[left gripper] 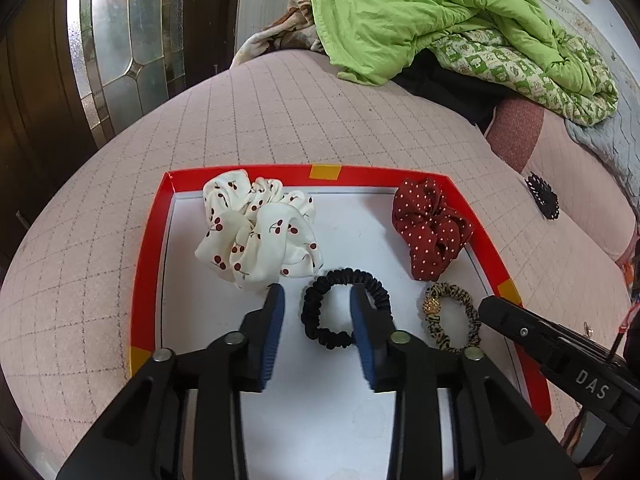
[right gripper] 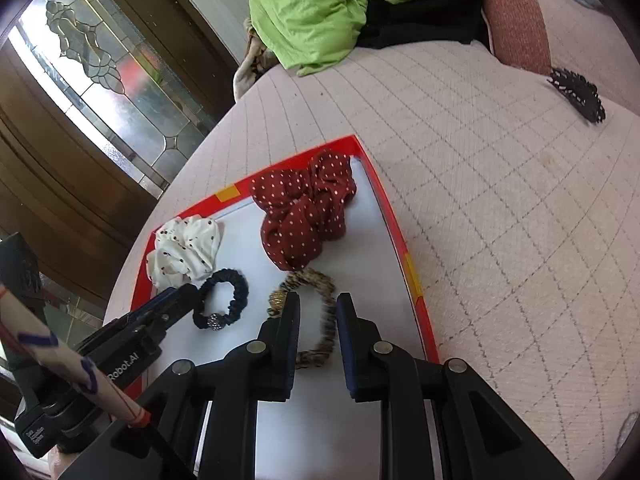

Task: Organize jewelry
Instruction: 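Carry hair tie and leopard bracelet into the box and open both tools, then withdraw both tools from the box toward the pearl bracelets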

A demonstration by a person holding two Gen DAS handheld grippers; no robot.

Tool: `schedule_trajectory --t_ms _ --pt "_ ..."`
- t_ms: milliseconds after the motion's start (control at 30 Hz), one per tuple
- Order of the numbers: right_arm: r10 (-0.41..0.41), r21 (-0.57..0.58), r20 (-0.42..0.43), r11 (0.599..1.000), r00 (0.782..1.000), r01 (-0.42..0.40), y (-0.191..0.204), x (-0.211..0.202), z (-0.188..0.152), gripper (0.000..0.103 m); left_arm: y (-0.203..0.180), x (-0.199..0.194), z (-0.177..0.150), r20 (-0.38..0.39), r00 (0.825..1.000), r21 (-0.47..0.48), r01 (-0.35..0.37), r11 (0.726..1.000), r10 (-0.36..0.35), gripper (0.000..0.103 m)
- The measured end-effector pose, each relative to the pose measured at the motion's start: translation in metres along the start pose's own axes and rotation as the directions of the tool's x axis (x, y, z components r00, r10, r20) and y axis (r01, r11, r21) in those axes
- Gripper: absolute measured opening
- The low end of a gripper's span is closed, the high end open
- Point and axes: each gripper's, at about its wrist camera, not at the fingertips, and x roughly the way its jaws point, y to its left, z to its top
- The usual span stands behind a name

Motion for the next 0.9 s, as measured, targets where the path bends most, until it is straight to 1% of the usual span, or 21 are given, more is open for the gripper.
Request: schedule_trajectory --t_ms 267,367,400,467,567,700,733,900 --pt "0.018 -0.001 0.015 1.000 1.000 -0.018 0.003 -0.011 0.000 0.021 -0.001 -0.007 0.001 0.033 0.999 -0.010 0.004 1.000 -0.004 0.036" --pt "0.031 0.005 0.019 1.000 0.999 -0.031 0.002 -0.015 -0.001 0.021 -0.004 -0.009 0.002 0.048 0.999 -0.013 0.003 1.000 -0.002 0.039" --pt "0.034 0.007 0.021 0.999 0.999 -0.035 0.002 -0.017 -0.001 0.021 -0.005 -0.011 0.002 0.055 0.999 -0.011 -0.001 1.000 0.002 0.042" --pt "0.045 0.012 0.025 0.999 0.999 -0.045 0.000 -0.023 -0.003 0.022 -0.009 -0.014 0.002 0.069 0.998 -0.006 -0.008 1.000 0.008 0.047" --pt "0.060 0.019 0.038 0.998 0.998 -0.060 -0.003 -0.035 -0.005 0.022 -0.018 -0.018 0.003 0.090 0.996 0.001 0.001 1.000 -0.001 0.047" --pt "0.066 0.008 0.068 0.998 0.995 -0.067 -0.013 -0.061 -0.011 0.022 -0.039 -0.025 0.003 0.124 0.992 0.032 0.019 0.999 -0.023 0.047" --pt "0.066 0.012 0.080 0.998 0.995 -0.067 -0.018 -0.070 -0.013 0.022 -0.045 -0.026 0.003 0.130 0.991 0.042 0.021 0.999 -0.027 0.047" --pt "0.049 0.051 0.124 0.997 0.991 -0.056 -0.054 -0.107 -0.021 0.022 -0.092 -0.028 -0.003 0.136 0.987 0.114 0.074 0.991 -0.089 0.047"
